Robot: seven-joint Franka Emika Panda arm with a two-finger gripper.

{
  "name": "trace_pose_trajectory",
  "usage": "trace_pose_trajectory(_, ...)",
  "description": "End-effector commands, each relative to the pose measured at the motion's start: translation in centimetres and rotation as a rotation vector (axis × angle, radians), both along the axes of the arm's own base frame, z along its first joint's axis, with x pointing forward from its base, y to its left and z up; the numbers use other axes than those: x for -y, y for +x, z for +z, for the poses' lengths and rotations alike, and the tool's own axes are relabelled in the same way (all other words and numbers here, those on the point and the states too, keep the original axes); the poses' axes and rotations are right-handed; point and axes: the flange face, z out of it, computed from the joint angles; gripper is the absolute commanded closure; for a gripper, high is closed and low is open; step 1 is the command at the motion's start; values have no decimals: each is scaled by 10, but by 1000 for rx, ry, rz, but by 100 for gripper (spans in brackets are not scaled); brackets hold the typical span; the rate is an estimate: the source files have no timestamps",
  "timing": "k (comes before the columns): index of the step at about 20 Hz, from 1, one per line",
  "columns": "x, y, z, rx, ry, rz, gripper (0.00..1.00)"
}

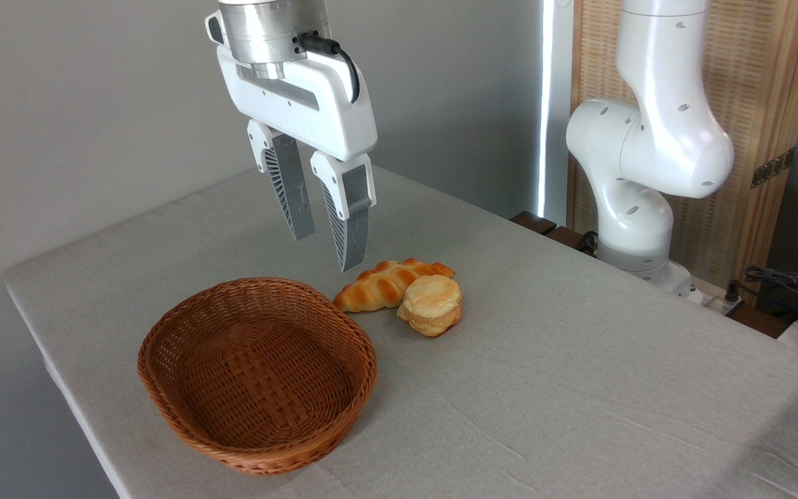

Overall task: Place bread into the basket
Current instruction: 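Lower the open gripper down onto the round golden bun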

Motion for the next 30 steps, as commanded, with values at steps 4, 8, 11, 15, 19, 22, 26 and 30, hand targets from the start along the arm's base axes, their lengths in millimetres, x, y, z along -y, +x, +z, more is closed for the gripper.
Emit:
trace_pose_trajectory(4,-4,0,3,-9,-4,-8,0)
trace_pose_trajectory(8,-4,-2,2,-12,-2,-8,0)
trace_pose_trajectory(11,-2,-16,-6,-27,-2,-22,0)
trace_pose_trajectory(15,5,-40,-24,-67,-3,-123,0)
trace_pose_trajectory(19,15,-69,-57,-113,6,-168,0)
trace_pose_trajectory(22,23,-96,-91,-118,12,-197,0)
trace_pose_trajectory(26,36,-114,-122,-145,21,-236,0)
trace_pose_trajectory(30,34,-121,-154,-171,83,-270,0)
